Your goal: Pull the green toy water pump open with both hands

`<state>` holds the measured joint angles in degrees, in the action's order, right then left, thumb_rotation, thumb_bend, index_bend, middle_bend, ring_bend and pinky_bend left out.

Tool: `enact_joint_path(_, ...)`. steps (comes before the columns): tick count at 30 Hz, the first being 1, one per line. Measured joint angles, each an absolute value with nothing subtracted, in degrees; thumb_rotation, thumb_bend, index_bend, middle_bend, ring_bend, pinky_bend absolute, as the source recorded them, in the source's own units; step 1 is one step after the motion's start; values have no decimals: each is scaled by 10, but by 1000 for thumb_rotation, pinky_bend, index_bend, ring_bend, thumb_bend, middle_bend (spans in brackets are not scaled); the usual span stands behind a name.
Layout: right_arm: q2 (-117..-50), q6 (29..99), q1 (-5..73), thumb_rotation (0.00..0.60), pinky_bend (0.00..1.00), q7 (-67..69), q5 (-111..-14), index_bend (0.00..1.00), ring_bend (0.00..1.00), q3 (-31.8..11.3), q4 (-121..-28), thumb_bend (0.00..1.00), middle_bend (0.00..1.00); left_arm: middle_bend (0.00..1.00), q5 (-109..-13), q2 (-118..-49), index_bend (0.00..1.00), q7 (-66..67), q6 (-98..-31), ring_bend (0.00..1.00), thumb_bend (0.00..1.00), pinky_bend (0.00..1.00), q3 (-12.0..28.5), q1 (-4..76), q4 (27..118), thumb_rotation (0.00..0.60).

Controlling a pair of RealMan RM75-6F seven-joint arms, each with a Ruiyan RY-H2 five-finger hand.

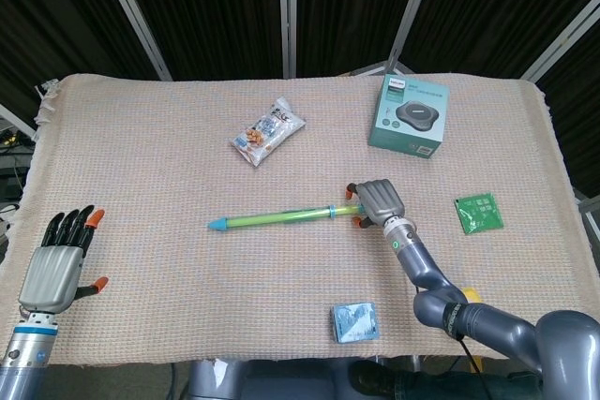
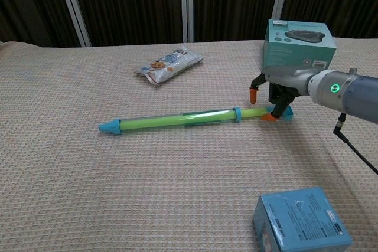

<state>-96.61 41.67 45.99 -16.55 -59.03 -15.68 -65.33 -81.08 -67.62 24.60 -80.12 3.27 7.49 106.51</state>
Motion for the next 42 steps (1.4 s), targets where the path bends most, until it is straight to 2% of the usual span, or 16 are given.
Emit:
enact_joint_path(9, -978, 422, 471, 600, 1000, -173, -581, 466, 1000, -149, -641, 263, 1000, 0, -811, -674, 0, 242, -804, 0, 0, 0, 29, 76, 1066, 600)
enact_joint_path(21, -989, 414, 487, 600, 1000, -194, -555, 485, 1000, -140, -622, 266, 1000, 0, -806, -675, 0, 245, -806, 0, 0, 0, 27, 79, 1065, 600)
enact_joint_path(27, -990, 411, 491, 600, 1000, -206, -542, 540, 1000, -134, -621, 309, 1000, 0, -804, -676, 0, 247, -805, 0, 0, 0, 25, 81, 1065, 600)
enact_joint_path(31, -989, 414, 492, 600, 1000, -209, -535, 619, 1000, -133, -625, 400, 1000, 0, -804, -677, 0, 247, -803, 0, 0, 0, 24, 83, 1064, 600)
enact_joint_path(35, -984, 418, 491, 600, 1000, -210, -530, 650, 1000, -133, -636, 431, 1000, 0, -804, -681, 0, 243, -797, 0, 0, 0, 26, 88, 1057, 600)
enact_joint_path(37, -977, 420, 489, 600, 1000, -215, -526, 656, 1000, -131, -649, 436, 1000, 74, -804, -687, 0, 240, -791, 33, 0, 9, 30, 96, 1047, 600)
enact_joint_path(38, -974, 422, 489, 600, 1000, -217, -524, 658, 1000, -130, -656, 438, 1000, 183, -805, -690, 0, 238, -788, 110, 0, 58, 32, 99, 1041, 600)
enact_joint_path(39, -970, 424, 488, 600, 1000, -222, -520, 660, 1000, -128, -664, 438, 1000, 322, -806, -696, 0, 235, -783, 229, 0, 153, 34, 105, 1031, 600)
enact_joint_path(40, -967, 426, 487, 600, 1000, -226, -517, 662, 1000, -127, -669, 441, 1000, 410, -807, -701, 0, 232, -778, 320, 0, 238, 37, 111, 1023, 600)
enact_joint_path(42, -961, 430, 485, 600, 1000, -234, -504, 666, 1000, -126, -683, 447, 1000, 600, -811, -714, 7, 218, -759, 531, 0, 506, 41, 127, 1002, 600)
